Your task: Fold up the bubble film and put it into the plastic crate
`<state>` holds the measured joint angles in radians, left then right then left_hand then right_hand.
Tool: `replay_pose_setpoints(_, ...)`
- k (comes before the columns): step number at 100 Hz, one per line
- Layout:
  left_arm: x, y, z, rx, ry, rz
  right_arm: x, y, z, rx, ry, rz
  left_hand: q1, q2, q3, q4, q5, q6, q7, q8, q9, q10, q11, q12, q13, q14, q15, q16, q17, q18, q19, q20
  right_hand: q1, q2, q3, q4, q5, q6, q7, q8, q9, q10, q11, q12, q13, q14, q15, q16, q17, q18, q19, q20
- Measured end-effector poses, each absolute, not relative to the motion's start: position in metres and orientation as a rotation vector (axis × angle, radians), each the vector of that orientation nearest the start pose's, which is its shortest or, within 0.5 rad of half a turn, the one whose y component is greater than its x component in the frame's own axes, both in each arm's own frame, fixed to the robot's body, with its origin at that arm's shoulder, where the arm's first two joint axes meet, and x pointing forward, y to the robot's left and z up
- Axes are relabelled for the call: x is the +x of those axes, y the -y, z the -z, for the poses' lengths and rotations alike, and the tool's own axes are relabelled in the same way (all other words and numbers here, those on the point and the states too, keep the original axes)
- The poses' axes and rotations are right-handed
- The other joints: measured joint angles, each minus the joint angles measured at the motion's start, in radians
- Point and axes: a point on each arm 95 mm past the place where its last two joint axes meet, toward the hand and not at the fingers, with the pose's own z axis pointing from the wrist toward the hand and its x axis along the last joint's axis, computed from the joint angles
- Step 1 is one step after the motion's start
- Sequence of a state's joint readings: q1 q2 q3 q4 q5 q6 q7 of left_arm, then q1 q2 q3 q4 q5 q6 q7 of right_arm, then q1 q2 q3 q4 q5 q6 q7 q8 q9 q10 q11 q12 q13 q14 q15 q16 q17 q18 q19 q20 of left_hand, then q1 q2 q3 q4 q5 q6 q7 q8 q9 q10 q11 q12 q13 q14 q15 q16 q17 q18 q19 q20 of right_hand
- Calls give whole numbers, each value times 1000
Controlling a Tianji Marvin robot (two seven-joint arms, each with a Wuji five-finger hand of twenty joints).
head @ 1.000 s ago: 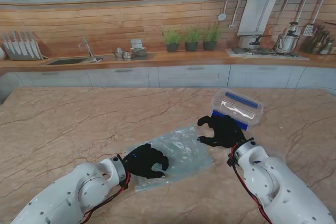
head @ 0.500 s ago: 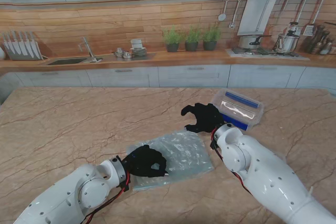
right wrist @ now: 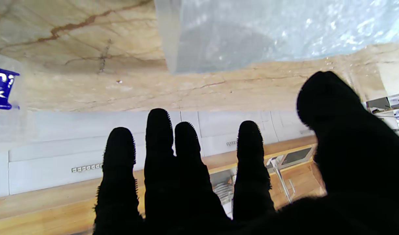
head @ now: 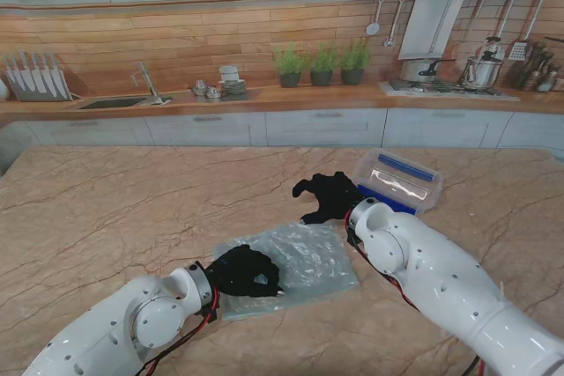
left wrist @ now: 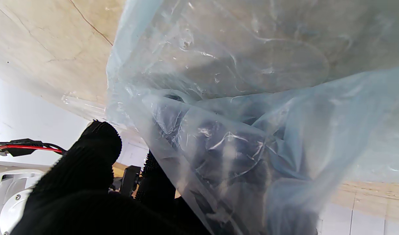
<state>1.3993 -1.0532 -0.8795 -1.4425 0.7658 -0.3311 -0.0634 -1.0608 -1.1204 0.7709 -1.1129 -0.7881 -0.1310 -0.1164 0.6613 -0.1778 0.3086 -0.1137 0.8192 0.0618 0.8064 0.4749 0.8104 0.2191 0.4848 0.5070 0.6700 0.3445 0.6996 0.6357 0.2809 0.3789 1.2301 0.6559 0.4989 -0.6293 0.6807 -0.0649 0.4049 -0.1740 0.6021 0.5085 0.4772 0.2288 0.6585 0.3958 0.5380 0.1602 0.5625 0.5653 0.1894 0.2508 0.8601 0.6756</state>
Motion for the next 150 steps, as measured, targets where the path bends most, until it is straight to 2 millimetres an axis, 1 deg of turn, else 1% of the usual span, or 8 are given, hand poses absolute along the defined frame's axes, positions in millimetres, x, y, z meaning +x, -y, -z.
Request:
replay_pose_setpoints(33, 376, 83, 376, -1198, -2014, 1775, 493, -39, 347, 1085, -1781, -1415, 15, 10, -30, 0, 0, 0, -13, 11, 0, 1, -2, -3, -10, 1, 4, 0, -4, 0, -3, 0, 2, 0, 34, 0, -101, 82, -51, -22, -110, -3, -72, -23, -99, -10, -209, -98, -50, 10, -156, 0)
replay_pose_setpoints(40, 376, 83, 376, -1211, -2011, 1765, 496, -37, 351, 1078, -1783, -1375, 26, 10, -40, 20, 0, 0, -14, 11, -1, 2, -11, -3, -10, -2, 4, 0, -11, 1, -4, 0, 2, 0, 56, 0, -101, 102, -51, -22, -120, -3, -66, -23, -99, -10, -220, -111, -50, 10, -174, 0)
replay_pose_setpoints(74, 376, 84, 375, -1223, -2018, 1753, 508, -40, 371, 1096, -1866, -1279, 53, 10, -67, 20, -1, 0, -26, 11, -1, 2, -23, -5, -22, -1, 11, 2, -16, 2, -12, 0, 2, 0, 88, -12, -100, 110, -47, -21, -147, -3, -66, -36, -151, -8, -235, -130, -61, 10, -202, 0)
replay_pose_setpoints(92, 376, 84, 375, -1227, -2015, 1752, 509, -46, 375, 1097, -1913, -1246, 54, 10, -85, 20, -1, 0, -26, 11, -1, 2, -23, -13, -23, -6, 11, 3, -16, 2, -14, 0, 44, -45, 152, -12, 37, 111, 4, 18, -133, -2, -69, -47, -161, -7, -249, -146, -62, 10, -220, 2)
replay_pose_setpoints(101, 376, 84, 375, -1230, -2015, 1751, 511, -50, 372, 1101, -1916, -1256, 72, 10, -86, 20, -2, 0, -26, 11, -1, 3, -25, -13, -24, -6, 12, 3, -17, 2, -15, 0, 102, -83, 166, -41, 218, -28, 326, 77, -44, -1, -65, -47, -160, -7, -249, -149, -62, 11, -225, 11)
replay_pose_setpoints(108, 377, 84, 375, -1231, -2014, 1749, 510, -51, 374, 1102, -1927, -1257, 75, 10, -86, 20, -16, 0, -27, 11, -2, 3, -27, -13, -27, -9, 16, 3, -17, 2, -15, 0, 138, -82, 167, -49, 280, -100, 443, 129, 34, -2, -44, -34, -137, -7, -229, -149, -58, 12, -225, 12)
replay_pose_setpoints(127, 377, 85, 374, -1236, -2014, 1739, 505, -48, 370, 1285, -1852, -1347, 106, 10, -99, 20, -46, -10, -27, 10, -2, 6, -29, -14, -34, -13, 29, 12, -17, 2, -15, 0, 175, -81, 165, -36, 289, -119, 481, 234, 184, -3, -47, -23, -40, 13, -213, -149, -35, 52, -252, 9)
replay_pose_setpoints(150, 376, 83, 378, -1232, -1949, 1761, 497, -49, 360, 1677, -1709, -1452, 117, 9, -99, 20, -46, -14, -28, 0, -3, 9, -29, -14, -16, -13, 28, 9, -17, 2, -16, 0, 216, -80, 154, -39, 289, -119, 482, 253, 285, 1, -103, -37, 1, 40, -275, -181, -8, 64, -336, -28)
